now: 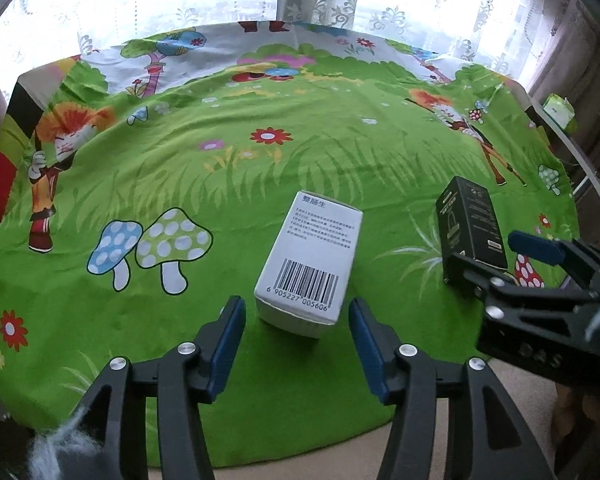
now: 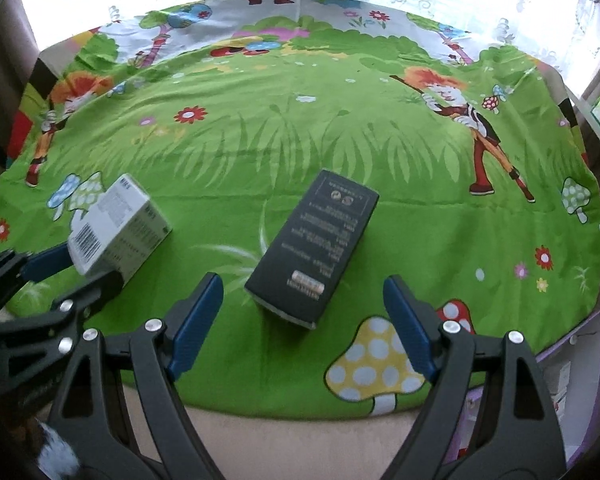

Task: Organize rigid objects
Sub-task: 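Grasp the white barcode box with the left gripper while the right grasps the black box, then carry both boxes into the purple storage box and open both grippers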

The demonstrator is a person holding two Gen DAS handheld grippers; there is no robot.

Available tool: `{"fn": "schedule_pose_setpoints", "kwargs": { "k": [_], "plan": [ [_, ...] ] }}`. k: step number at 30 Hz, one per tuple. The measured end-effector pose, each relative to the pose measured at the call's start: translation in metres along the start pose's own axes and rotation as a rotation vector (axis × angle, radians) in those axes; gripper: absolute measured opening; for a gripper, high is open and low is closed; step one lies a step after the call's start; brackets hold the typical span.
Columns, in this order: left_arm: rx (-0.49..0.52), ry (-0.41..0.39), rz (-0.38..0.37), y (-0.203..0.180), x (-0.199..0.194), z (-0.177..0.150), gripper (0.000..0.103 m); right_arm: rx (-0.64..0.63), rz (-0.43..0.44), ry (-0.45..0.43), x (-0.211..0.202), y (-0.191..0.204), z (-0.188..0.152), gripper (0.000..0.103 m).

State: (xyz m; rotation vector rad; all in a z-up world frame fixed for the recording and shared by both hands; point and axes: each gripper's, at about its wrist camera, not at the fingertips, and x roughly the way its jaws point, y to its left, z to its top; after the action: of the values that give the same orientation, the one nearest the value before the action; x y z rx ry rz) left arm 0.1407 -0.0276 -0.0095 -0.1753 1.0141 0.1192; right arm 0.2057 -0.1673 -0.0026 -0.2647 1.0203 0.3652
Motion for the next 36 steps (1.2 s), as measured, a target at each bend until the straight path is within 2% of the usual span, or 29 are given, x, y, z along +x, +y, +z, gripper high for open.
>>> {"fn": "schedule_pose_setpoints", "kwargs": {
  "k": [2,3,4,5,7,9,17,26,36],
  "plan": [
    [0.014,0.002,-0.011,-0.001,0.003,0.001,0.054,-0.003,-0.019,0.009,0.006,0.002,0.003,0.084],
    [0.022,0.001,-0.016,-0.003,0.004,0.000,0.052,-0.005,-0.024,0.012,0.008,0.002,0.003,0.077],
    [0.030,-0.001,-0.024,-0.004,0.004,0.000,0.043,-0.005,-0.028,0.014,0.009,0.002,0.003,0.061],
    [0.039,-0.002,-0.035,-0.006,0.005,-0.001,0.041,-0.004,-0.025,0.016,0.009,0.002,0.002,0.055],
    [0.051,-0.013,-0.035,-0.008,0.003,-0.001,0.041,0.005,-0.021,0.014,0.008,-0.001,0.000,0.046],
    [0.062,-0.030,-0.044,-0.011,0.000,-0.002,0.041,0.013,-0.014,-0.002,0.005,-0.003,-0.001,0.044],
    [0.089,-0.113,-0.053,-0.017,-0.020,-0.006,0.041,-0.009,-0.012,-0.082,-0.020,-0.004,-0.011,0.043],
    [0.102,-0.190,-0.087,-0.022,-0.041,-0.008,0.040,0.021,0.018,-0.151,-0.045,-0.017,-0.022,0.042],
    [0.104,-0.222,-0.116,-0.033,-0.062,-0.019,0.040,0.058,0.047,-0.204,-0.080,-0.045,-0.047,0.042]
  ]
}}
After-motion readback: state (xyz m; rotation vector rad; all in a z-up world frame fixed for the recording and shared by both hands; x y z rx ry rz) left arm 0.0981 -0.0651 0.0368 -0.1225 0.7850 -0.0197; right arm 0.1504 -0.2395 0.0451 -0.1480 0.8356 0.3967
